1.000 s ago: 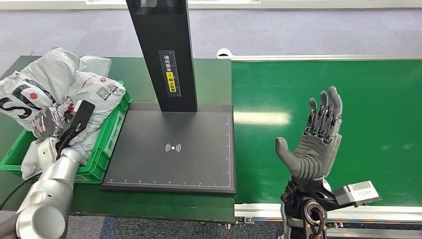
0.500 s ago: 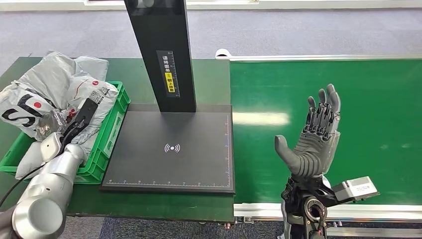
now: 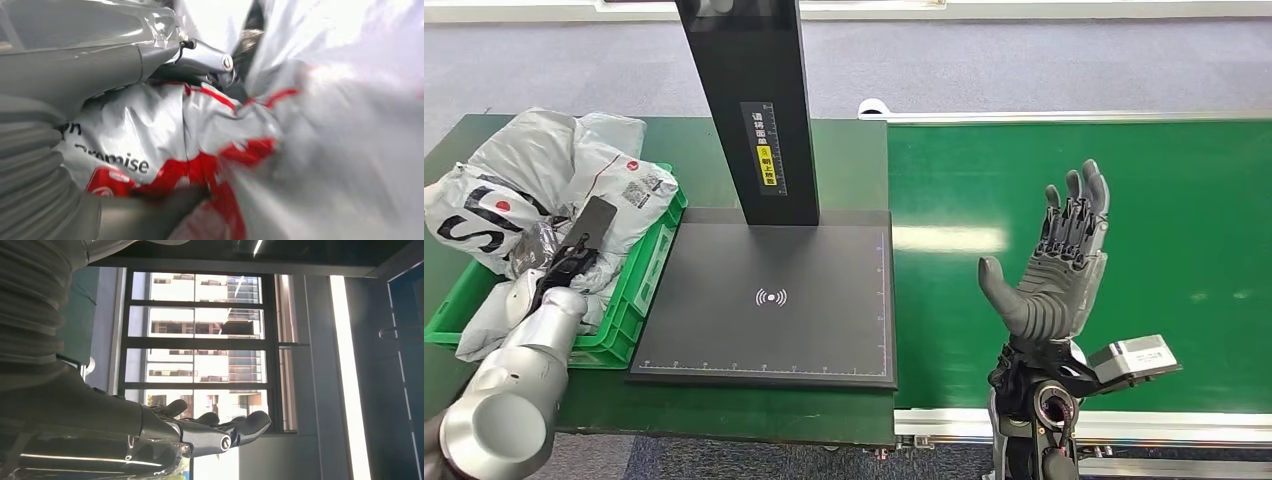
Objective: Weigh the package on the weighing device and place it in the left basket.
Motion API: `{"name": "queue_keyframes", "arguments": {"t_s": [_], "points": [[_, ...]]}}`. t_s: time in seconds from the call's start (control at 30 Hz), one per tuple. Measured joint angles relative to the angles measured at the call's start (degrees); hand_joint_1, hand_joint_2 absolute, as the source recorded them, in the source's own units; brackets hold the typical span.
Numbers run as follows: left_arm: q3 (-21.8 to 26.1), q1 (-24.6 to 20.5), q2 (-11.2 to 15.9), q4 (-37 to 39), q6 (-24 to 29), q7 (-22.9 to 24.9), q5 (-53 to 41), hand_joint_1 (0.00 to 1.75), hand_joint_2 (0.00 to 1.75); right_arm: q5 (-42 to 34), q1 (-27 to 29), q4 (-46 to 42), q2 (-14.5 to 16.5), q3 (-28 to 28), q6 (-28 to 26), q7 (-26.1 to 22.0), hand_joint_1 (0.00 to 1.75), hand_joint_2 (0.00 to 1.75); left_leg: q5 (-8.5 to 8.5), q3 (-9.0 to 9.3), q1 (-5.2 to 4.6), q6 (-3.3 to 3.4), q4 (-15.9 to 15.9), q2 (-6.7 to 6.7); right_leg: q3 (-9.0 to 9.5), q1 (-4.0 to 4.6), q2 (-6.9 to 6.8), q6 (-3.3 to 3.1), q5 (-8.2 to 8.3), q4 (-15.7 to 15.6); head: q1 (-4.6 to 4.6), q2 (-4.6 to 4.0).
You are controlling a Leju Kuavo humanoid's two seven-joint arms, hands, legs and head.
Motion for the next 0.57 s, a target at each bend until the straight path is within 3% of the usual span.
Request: {"name": "queue_keyframes", "arguments": {"t_s": [0.1, 0.17, 0.23, 0.4, 0.53, 0.57], "points": [[4.0, -0.1, -1.1, -2.1, 0.1, -18.0, 12.8, 0.0, 1.75, -0.2, 0.2, -0.1, 0.0, -0.3, -1.2, 0.0, 0.0, 1.75, 0.01, -0.05, -0.02, 0.01, 0.0, -0.05, -0.06, -0.01, -0.05, 0.0, 0.0, 0.0, -0.01, 0.0], [5.6, 0.9, -3.0, -6.4, -2.0, -26.1, 21.9, 0.0, 1.75, -0.4, 0.7, -0.3, 0.0, -0.5, -1.9, 0.0, 0.0, 1.75, 0.01, -0.13, -0.02, 0.01, 0.0, -0.02, -0.11, -0.01, -0.04, 0.01, 0.01, 0.0, 0.01, 0.01], [5.2, 3.5, -5.7, -13.1, -4.8, -29.1, 30.7, 0.0, 1.75, -0.5, 1.3, -0.7, 0.0, -0.6, -2.4, 0.0, 0.0, 1.75, 0.0, -0.19, -0.03, 0.01, 0.0, 0.05, -0.16, -0.02, 0.03, 0.02, 0.02, 0.0, 0.01, 0.01], [-1.3, 13.0, -11.3, -32.1, -9.6, -29.9, 46.9, 0.0, 1.75, -0.8, 2.8, -1.8, 0.0, -0.7, -3.5, 0.0, 0.0, 1.75, -0.07, -0.44, -0.03, 0.02, 0.0, 0.14, -0.48, -0.02, 0.19, 0.06, 0.04, 0.0, 0.01, 0.0], [-7.2, 19.5, -13.8, -44.0, -11.7, -30.0, 52.7, 0.0, 0.0, -1.0, 3.6, -2.4, 0.0, -0.7, -3.9, 0.0, 0.0, 1.75, -0.09, -0.7, -0.02, 0.01, 0.0, 0.12, -0.72, -0.02, 0.19, 0.06, 0.03, 0.0, 0.0, 0.01], [-7.7, 20.1, -14.1, -45.1, -11.8, -30.0, 53.1, 0.0, 0.0, -1.0, 3.7, -2.5, 0.0, -0.7, -4.0, 0.0, 0.0, 1.75, -0.09, -0.71, -0.02, 0.01, 0.0, 0.12, -0.73, -0.01, 0.19, 0.06, 0.03, 0.0, 0.0, 0.0]]}}
